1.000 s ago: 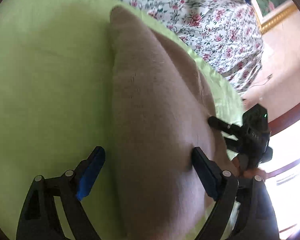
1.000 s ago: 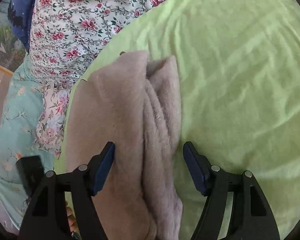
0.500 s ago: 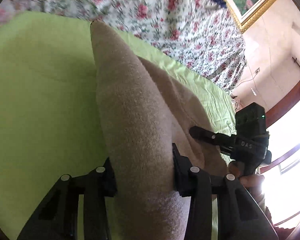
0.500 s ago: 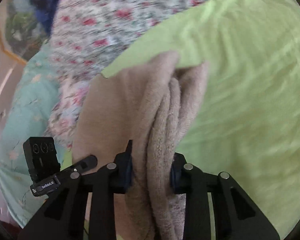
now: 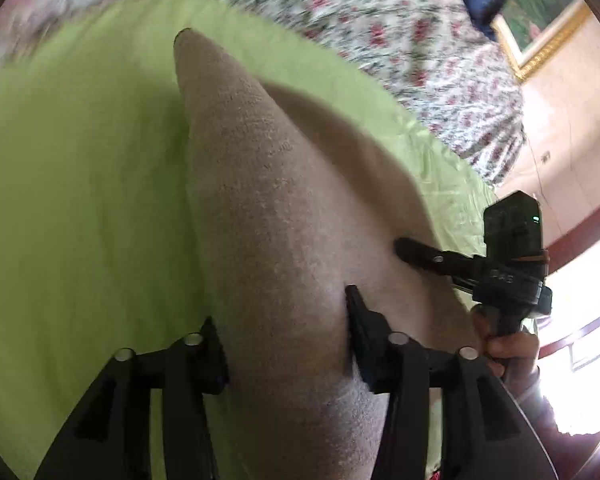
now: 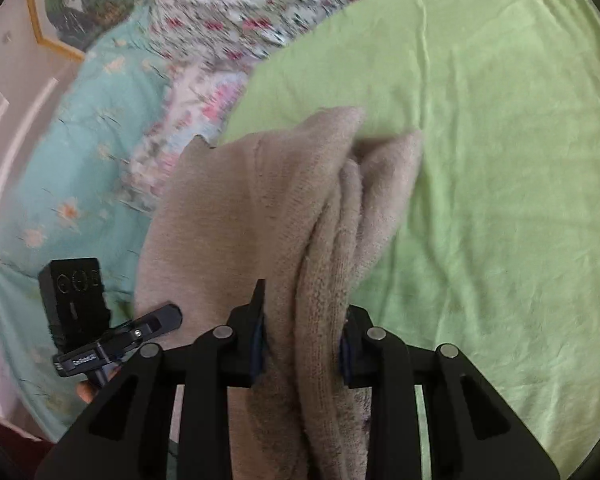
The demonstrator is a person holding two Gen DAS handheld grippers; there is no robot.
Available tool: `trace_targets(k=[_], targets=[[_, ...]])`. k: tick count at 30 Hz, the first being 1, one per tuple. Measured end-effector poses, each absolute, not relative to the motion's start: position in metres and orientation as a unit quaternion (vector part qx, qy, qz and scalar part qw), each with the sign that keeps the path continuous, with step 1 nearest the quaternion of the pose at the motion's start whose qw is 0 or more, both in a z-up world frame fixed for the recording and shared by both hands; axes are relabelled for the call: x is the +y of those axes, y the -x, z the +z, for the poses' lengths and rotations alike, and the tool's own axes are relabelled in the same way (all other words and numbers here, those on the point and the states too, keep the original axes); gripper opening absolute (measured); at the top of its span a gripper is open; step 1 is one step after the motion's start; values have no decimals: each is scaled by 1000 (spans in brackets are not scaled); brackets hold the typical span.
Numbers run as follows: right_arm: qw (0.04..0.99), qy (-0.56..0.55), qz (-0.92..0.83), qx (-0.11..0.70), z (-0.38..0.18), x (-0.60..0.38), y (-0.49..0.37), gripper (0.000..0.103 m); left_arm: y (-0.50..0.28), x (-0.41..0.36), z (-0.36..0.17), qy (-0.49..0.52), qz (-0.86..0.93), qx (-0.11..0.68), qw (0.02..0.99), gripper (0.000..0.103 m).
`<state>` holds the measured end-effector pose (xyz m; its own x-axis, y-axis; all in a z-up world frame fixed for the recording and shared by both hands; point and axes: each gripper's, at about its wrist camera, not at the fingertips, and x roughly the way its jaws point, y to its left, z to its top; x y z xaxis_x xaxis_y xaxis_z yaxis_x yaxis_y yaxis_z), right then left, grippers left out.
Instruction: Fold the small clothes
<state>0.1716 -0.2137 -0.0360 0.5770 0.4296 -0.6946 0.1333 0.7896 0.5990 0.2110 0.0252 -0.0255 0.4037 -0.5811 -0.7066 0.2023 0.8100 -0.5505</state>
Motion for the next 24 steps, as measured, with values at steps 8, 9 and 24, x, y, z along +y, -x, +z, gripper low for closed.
trace_targets(k=[8,9,24], targets=[[843,-279,44,458,-17,-220,-162,55,-206,48,-3,197,-202,461,841,67],[854,-264,29,448,-6,-221,-161,55,-206,53,4,193,-191,450,851,68],[911,-247,28,329,43,-218,-196,8,-225,32,8,132,-122,449,875,65]])
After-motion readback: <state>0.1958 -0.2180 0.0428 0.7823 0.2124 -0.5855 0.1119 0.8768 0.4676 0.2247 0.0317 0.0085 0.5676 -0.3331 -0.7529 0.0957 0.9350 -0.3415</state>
